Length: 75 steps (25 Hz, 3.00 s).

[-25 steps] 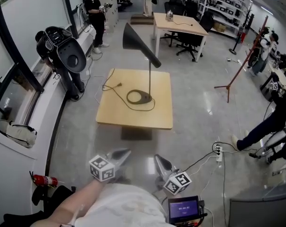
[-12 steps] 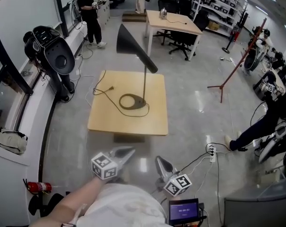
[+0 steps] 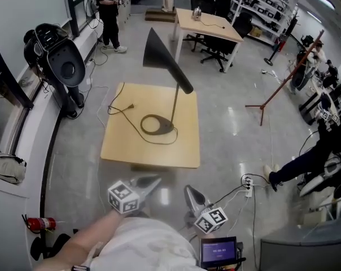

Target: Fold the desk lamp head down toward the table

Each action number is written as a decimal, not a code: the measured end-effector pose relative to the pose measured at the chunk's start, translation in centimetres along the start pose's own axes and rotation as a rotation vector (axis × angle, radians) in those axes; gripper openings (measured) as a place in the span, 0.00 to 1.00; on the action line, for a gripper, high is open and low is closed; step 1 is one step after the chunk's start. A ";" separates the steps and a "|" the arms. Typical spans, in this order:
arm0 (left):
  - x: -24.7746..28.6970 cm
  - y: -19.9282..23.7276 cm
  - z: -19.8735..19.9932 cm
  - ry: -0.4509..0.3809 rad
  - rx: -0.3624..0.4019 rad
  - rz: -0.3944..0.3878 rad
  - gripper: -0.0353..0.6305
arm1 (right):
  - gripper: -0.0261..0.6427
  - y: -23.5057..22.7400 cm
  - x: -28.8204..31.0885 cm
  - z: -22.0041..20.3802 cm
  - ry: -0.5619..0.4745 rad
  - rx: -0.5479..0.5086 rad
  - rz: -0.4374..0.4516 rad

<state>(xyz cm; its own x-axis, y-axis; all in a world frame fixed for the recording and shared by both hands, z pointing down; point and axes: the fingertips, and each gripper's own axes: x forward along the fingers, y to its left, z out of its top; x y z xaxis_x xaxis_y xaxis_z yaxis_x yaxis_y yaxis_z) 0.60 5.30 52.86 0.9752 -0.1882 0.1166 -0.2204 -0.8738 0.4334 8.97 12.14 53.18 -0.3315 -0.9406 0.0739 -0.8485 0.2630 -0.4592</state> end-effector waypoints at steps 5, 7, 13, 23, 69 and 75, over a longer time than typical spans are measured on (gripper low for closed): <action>0.0 1.6 0.4 0.004 -0.002 0.006 0.06 | 0.06 -0.1 1.9 0.5 0.017 -0.021 0.007; -0.1 2.2 0.7 0.002 -0.004 0.004 0.06 | 0.06 -0.1 2.8 0.6 0.020 -0.025 0.006; -0.5 4.0 1.4 -0.003 -0.011 0.002 0.06 | 0.06 0.0 5.4 0.8 0.029 -0.031 0.011; -1.2 8.6 3.8 -0.017 0.017 0.044 0.06 | 0.06 -1.9 9.1 2.5 0.034 -0.078 -0.011; 10.7 18.6 15.3 -0.119 0.019 0.479 0.06 | 0.06 -18.4 24.3 15.4 0.051 -0.225 0.340; 9.5 18.9 17.1 -0.142 0.034 0.514 0.06 | 0.08 -17.8 24.9 16.6 0.017 -0.212 0.379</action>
<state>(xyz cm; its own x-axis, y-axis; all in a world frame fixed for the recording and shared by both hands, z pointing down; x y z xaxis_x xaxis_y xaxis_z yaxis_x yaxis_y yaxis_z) 6.03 -20.65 46.91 0.7354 -0.6524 0.1833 -0.6718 -0.6665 0.3232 22.70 -19.50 48.53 -0.6410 -0.7659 -0.0495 -0.7310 0.6289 -0.2650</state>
